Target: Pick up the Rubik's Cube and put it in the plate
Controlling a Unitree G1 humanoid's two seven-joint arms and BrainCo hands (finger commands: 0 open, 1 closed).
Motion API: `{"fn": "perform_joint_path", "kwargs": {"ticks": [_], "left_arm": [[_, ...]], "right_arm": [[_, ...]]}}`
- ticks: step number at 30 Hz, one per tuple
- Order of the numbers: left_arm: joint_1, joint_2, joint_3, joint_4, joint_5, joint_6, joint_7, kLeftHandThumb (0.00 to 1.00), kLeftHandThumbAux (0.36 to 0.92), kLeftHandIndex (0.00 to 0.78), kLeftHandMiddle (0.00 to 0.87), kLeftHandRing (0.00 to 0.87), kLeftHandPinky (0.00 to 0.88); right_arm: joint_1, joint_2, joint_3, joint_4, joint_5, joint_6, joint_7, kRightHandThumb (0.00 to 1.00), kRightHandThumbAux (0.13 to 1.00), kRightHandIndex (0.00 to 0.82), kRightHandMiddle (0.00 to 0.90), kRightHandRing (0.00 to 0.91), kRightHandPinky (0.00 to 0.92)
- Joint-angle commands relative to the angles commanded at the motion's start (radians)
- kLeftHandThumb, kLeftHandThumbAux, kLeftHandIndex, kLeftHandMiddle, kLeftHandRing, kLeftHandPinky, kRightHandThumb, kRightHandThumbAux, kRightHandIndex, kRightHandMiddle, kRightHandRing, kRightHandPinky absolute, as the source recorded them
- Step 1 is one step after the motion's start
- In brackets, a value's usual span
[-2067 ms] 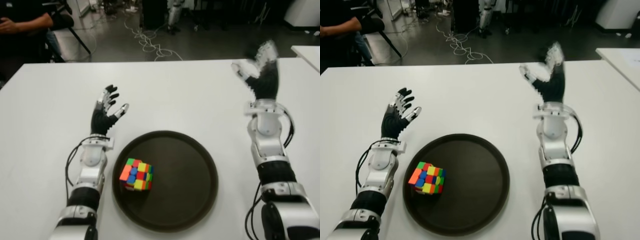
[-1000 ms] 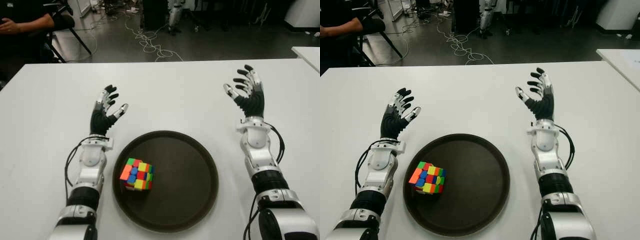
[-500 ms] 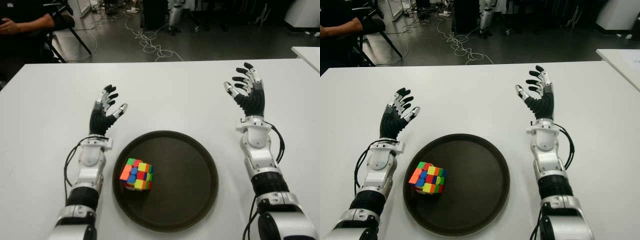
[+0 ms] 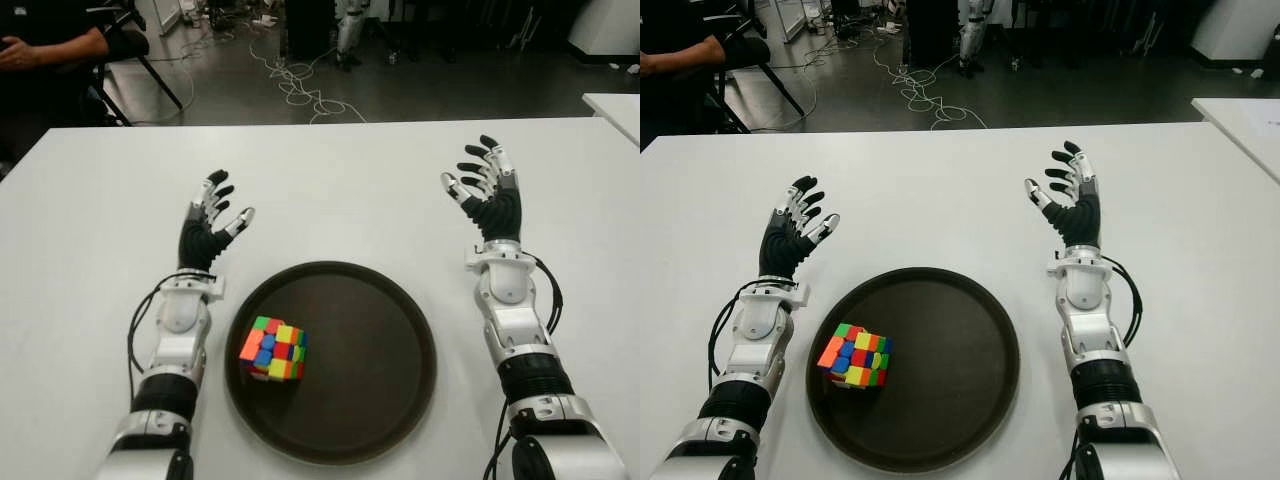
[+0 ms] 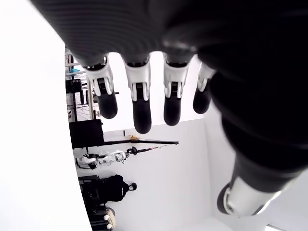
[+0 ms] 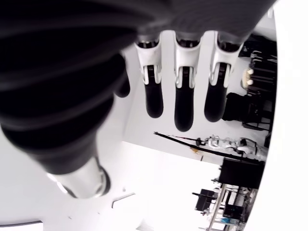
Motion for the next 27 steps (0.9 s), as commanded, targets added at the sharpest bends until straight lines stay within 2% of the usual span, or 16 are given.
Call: {"fn": "perform_joint_path", "kwargs": {"ticks": [4,7,11,16,27], "left_arm": [[-0.003,0.003,-0.005,0.005,0.006,-0.007,-0.001,0.034,0.726,0.013,0.083,0.078,0.084],[-0.004,0.003,-0.007,0.011,0.016,-0.013,0.008,0.03,0.733,0.008,0.068,0.052,0.051],[-0.005,0.002,-0.009,0.015,0.027,-0.019,0.022,0.02,0.743,0.004,0.05,0.025,0.014],[-0.006,0.003,-0.011,0.024,0.048,-0.034,0.045,0.011,0.749,0.009,0.046,0.017,0.006],[-0.01,0.007,-0.014,0.042,0.08,-0.076,0.087,0.0,0.718,0.023,0.05,0.002,0.0]], "right_arm": [[0.0,-0.005,0.004,0.003,-0.003,0.01,0.01,0.322,0.75,0.15,0.218,0.237,0.247],[0.002,-0.012,0.011,0.004,-0.021,0.012,0.005,0.271,0.754,0.154,0.198,0.188,0.148],[0.002,-0.018,0.017,0.004,-0.043,0.008,-0.005,0.199,0.752,0.162,0.191,0.155,0.087],[0.003,-0.019,0.023,0.006,-0.064,0.003,-0.018,0.151,0.737,0.169,0.183,0.134,0.047],[-0.003,-0.03,0.034,0.029,-0.081,0.003,-0.025,0.101,0.732,0.158,0.177,0.124,0.04]]}}
